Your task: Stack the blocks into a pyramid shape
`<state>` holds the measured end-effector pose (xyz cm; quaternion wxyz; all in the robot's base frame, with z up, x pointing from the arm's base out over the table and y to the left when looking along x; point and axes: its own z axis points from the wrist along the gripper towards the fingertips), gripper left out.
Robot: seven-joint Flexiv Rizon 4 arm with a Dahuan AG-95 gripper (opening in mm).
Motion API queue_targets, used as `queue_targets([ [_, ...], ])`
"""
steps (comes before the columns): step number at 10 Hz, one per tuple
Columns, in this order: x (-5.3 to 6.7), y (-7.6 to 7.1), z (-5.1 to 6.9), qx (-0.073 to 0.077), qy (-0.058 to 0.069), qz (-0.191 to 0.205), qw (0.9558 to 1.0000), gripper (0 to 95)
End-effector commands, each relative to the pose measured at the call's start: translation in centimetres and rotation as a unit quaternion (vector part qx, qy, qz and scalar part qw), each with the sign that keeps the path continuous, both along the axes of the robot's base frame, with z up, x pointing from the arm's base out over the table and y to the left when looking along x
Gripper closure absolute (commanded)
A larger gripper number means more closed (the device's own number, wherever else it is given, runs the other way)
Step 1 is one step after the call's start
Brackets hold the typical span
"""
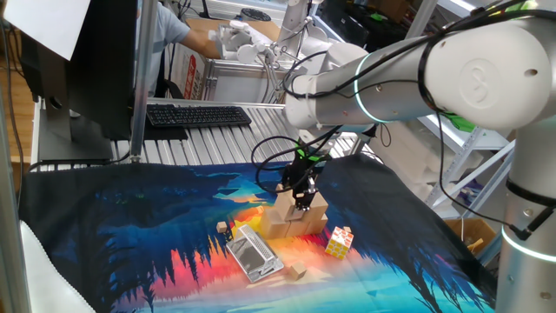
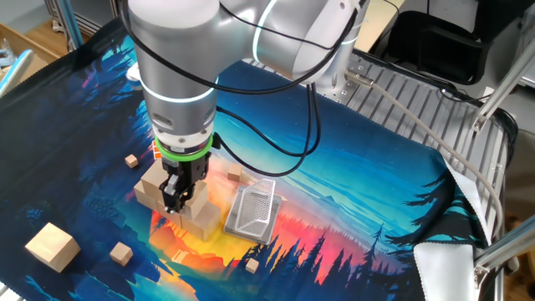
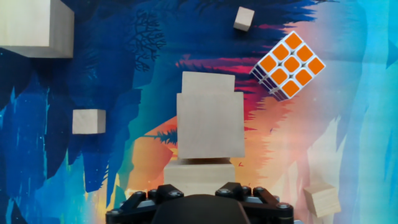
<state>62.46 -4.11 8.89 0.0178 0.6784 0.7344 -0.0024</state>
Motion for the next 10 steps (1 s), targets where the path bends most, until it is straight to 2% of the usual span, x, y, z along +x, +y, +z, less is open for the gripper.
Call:
queue_targets([
  [1,-0.04,-0.05,0.05,-0.005,0.0,0.001,1.0,95.0],
  [10,0.12,0.04,-0.52,-0.008,0.001,-0.006,1.0,95.0],
])
